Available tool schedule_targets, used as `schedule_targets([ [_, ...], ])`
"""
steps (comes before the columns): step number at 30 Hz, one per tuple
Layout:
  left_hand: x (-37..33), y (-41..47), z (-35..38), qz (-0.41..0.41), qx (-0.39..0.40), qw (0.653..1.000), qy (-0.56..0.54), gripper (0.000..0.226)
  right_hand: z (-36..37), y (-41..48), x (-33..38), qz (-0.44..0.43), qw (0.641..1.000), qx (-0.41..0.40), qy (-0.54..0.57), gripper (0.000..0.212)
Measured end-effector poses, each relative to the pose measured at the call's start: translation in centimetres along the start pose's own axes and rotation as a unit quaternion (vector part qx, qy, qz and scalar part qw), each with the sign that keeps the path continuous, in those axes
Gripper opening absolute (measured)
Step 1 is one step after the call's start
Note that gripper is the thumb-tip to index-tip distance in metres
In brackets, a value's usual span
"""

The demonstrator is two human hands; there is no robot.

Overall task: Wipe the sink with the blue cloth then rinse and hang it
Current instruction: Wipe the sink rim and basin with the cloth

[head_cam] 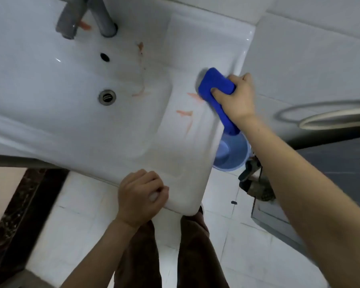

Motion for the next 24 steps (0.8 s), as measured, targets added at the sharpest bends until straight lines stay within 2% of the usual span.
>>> schedule_targets([
  [3, 0.2, 0.2, 0.1, -0.020, -0.014, 0.999, 0.023, 0.020, -1.7, 5.1, 0.1, -0.011, 1.000, 0.002, -0.025, 0.028],
  [6, 0.1, 0.4, 0.2, -0.021, -0.012, 0.999, 0.041, 0.018, -1.8, 6.0, 0.1, -0.014, 0.999, 0.011, -0.027, 0.022],
  [12, 0.1, 0.6, 0.0, -0.022, -0.026, 0.998, 0.049, 0.018, 2.4, -6.3, 0.1, -0.025, 0.999, 0.040, 0.000, 0.033],
  [16, -0.1, 0.4, 0.0, -0.012, -0.027, 0.998, 0.046, 0.019, 4.5, -13.0, 1.1, -0.083, 0.994, 0.066, -0.024, 0.027],
  [19, 0.1, 0.4, 0.1, -0.009, -0.024, 0.999, 0.045, 0.019, 4.4, -12.0, 1.7, -0.119, 0.987, 0.086, -0.069, 0.029],
  [24, 0.1, 0.4, -0.1, -0.018, -0.020, 0.999, 0.042, 0.017, 1.2, -3.0, 0.9, -0.074, 0.993, 0.054, -0.076, 0.033],
])
Point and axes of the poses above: each hand's wrist, its own y-axis towards the middle knuckle, its own z-axis out of the palm, x = y × z, the point moved 10 cm from there along y, towards the middle knuckle, and after that the axes turned 7 degrees about x, right-handed, at the moved point
